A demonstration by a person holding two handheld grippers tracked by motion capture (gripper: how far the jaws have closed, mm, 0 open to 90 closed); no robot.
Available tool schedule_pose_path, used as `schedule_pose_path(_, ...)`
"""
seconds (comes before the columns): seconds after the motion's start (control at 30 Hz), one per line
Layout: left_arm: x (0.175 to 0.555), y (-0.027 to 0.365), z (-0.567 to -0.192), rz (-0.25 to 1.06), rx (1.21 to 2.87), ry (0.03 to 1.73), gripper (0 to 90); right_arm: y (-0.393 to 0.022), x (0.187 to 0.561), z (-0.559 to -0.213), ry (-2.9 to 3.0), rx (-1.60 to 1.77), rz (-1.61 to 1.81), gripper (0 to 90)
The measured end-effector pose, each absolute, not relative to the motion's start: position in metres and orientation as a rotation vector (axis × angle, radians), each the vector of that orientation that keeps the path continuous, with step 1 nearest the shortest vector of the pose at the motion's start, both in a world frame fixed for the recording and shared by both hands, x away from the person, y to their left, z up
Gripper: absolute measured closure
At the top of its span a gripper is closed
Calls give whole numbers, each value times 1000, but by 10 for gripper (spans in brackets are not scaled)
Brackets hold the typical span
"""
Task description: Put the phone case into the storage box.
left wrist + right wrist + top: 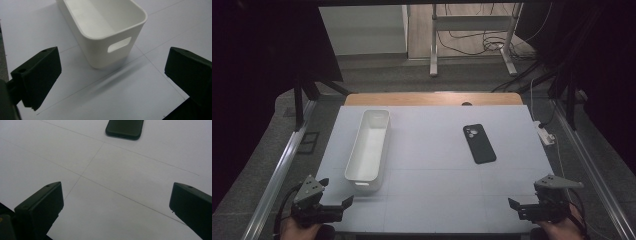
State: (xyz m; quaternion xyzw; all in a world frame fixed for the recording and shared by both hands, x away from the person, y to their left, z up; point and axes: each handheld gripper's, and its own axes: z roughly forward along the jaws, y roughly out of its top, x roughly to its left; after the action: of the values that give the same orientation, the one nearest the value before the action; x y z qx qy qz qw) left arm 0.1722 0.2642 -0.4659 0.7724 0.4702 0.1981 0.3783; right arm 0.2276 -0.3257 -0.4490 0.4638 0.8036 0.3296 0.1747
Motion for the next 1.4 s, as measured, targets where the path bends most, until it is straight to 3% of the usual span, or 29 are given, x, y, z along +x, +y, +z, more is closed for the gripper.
schedule_pose_path(1.4, 172, 265, -466, 505, 1976, 1192, 16, -308, 256, -442, 2356, 1237, 897, 0)
